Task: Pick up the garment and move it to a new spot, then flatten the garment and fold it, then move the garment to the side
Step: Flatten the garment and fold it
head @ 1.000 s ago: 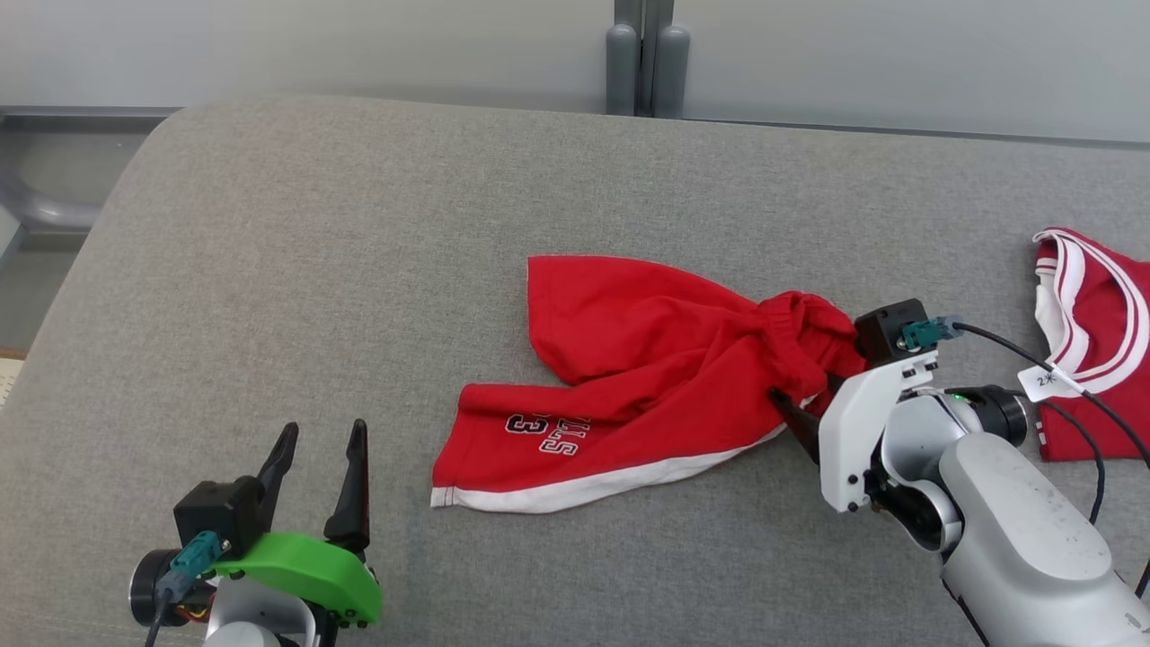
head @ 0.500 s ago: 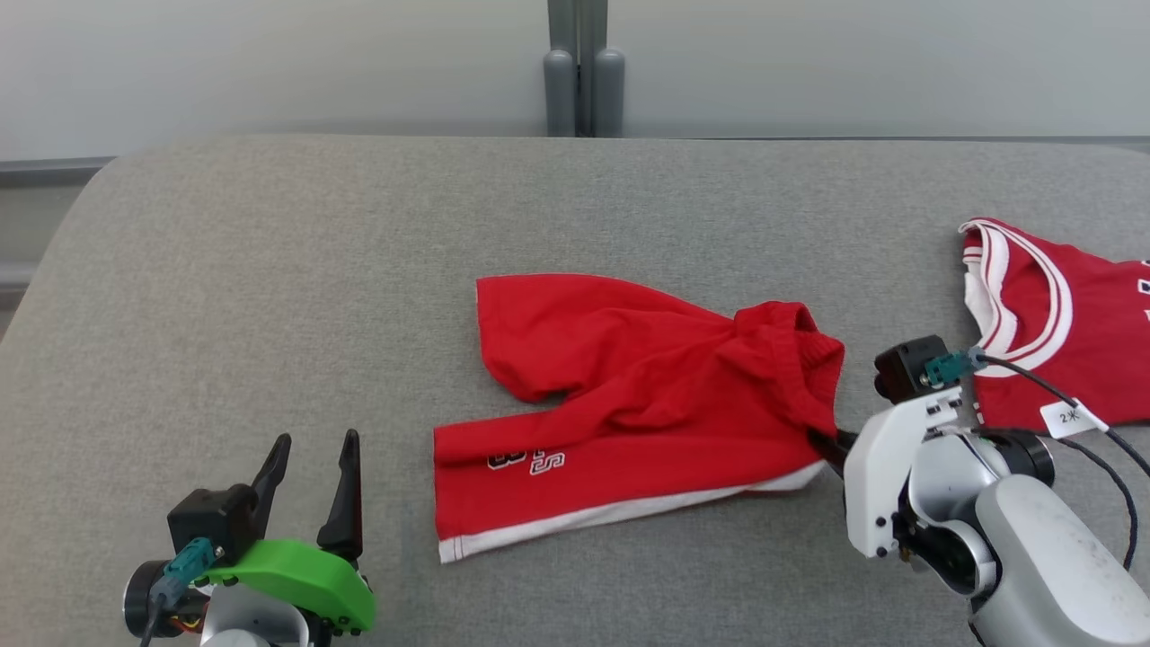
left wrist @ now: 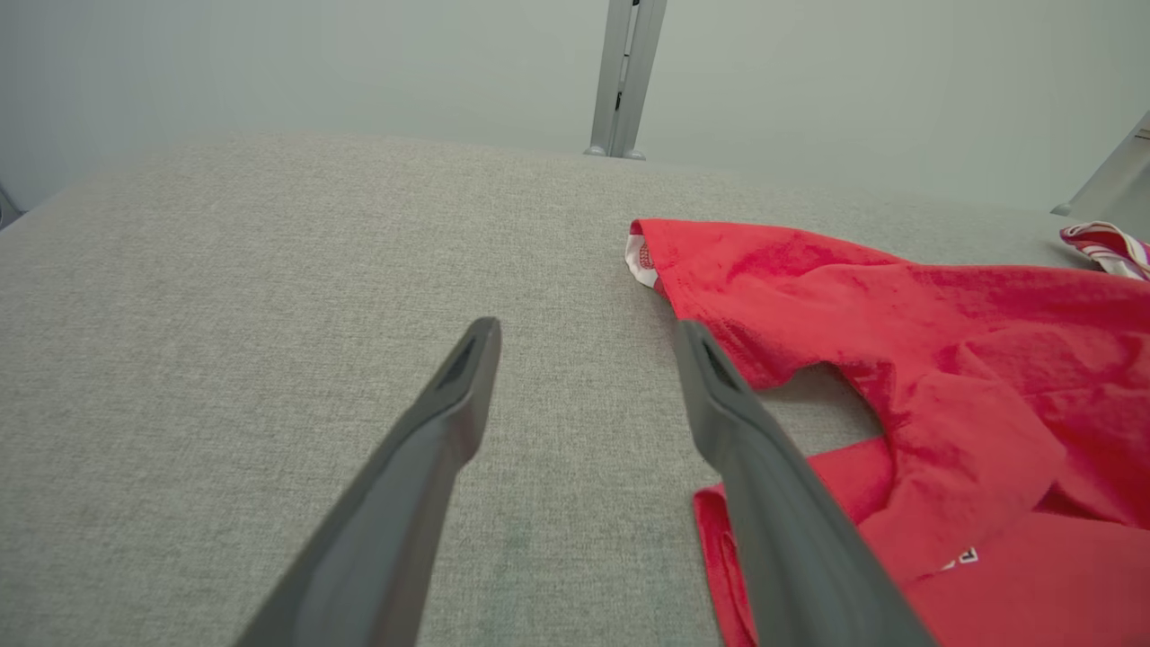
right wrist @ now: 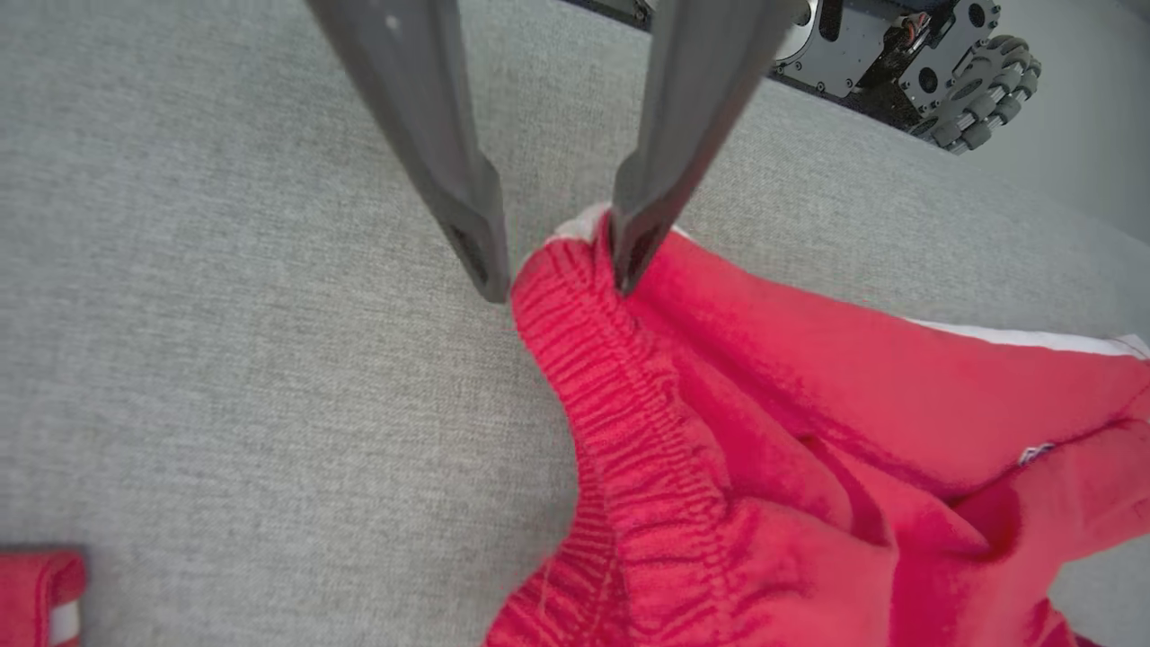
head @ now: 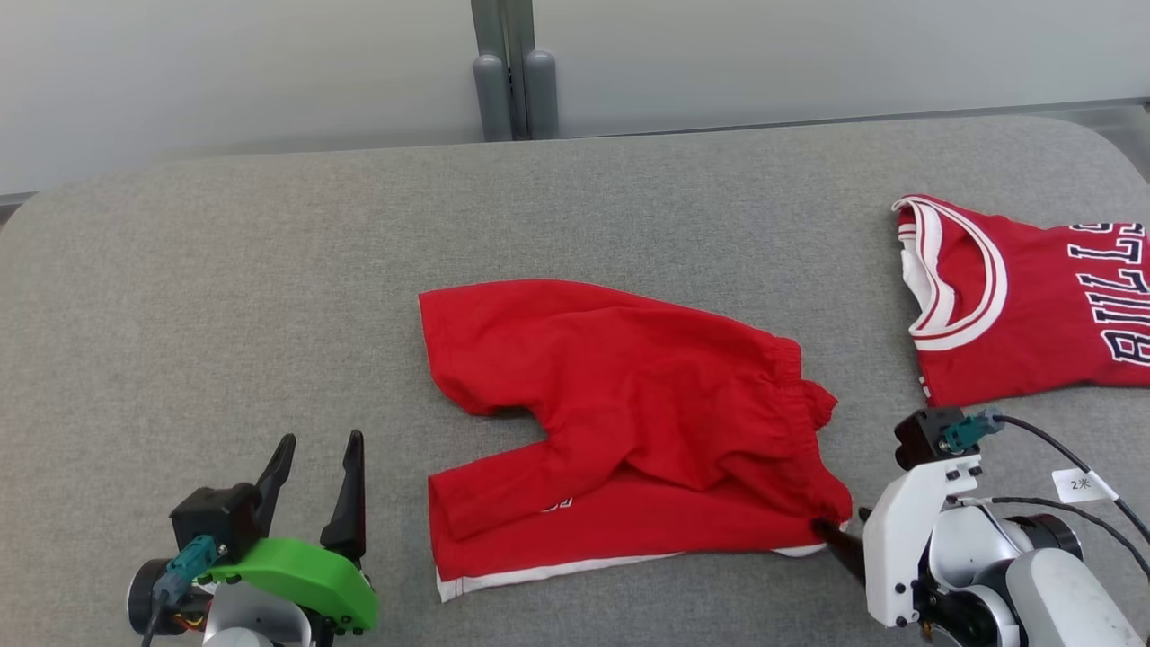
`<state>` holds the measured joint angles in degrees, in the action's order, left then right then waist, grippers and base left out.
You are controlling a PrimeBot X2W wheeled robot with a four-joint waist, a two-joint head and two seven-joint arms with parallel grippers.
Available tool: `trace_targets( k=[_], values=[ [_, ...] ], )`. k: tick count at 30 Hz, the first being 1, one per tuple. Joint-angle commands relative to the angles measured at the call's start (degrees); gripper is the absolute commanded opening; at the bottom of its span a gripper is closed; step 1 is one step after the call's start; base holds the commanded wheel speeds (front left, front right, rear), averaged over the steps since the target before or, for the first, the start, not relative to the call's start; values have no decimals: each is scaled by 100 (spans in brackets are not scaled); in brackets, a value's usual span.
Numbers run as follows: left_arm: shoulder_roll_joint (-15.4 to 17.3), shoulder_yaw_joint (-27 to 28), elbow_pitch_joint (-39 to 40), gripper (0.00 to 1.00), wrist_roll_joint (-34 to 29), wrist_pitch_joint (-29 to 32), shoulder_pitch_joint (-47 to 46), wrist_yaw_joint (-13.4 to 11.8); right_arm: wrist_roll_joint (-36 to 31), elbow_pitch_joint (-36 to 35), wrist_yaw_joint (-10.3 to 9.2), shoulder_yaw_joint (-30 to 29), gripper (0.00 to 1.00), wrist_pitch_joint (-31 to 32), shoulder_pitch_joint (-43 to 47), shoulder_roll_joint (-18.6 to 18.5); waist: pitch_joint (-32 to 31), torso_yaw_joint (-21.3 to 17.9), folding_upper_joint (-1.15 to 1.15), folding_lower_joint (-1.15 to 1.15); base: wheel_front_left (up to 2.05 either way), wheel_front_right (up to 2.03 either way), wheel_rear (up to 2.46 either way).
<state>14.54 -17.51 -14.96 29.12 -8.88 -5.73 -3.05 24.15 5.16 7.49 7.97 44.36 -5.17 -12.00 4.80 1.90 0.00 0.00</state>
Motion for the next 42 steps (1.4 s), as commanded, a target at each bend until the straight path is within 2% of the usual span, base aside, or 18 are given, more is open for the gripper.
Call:
trace_targets(
  k=[1, 7, 12, 19, 23, 27, 32, 42],
  values=[
    [49, -4, -16, 100, 36, -9, -71, -3, -84, -47, 0, -46, 100, -57, 47, 32, 15, -27, 0, 0, 0, 0, 0],
    [168, 67, 89, 100, -23, -109, -19, -90, -167, -286, 0, -202, 100, -505, 59, 115, -62, -151, 0, 0, 0, 0, 0],
    [324, 213, 422, 100, -98, -247, 87, -224, -248, -832, 0, -359, 100, -1342, 53, 90, -207, -298, 0, 0, 0, 0, 0],
    [516, 433, 1041, 100, -233, -418, 222, -411, -371, -1115, 0, -395, 100, -3264, -78, 60, -367, -473, 0, 0, 0, 0, 0],
    [542, 573, 1345, 100, -321, -545, 351, -469, -314, -906, 0, -234, 100, -4487, 27, 38, -431, -508, 0, 0, 0, 0, 0],
    [467, 620, 1390, 100, -365, -603, 555, -426, -240, -570, 0, -42, 100, -5424, 208, -14, -487, -514, 0, 0, 0, 0, 0],
    [303, 703, 1259, 100, -432, -633, 800, -359, -353, -104, 0, 63, 100, -5844, 334, -101, -514, -516, 0, 0, 0, 0, 0],
    [-95, 973, 1142, 100, -789, -630, 807, -93, -306, 406, 0, 101, 100, -5956, 50, -74, -517, -441, 0, 0, 0, 0, 0]
  ],
)
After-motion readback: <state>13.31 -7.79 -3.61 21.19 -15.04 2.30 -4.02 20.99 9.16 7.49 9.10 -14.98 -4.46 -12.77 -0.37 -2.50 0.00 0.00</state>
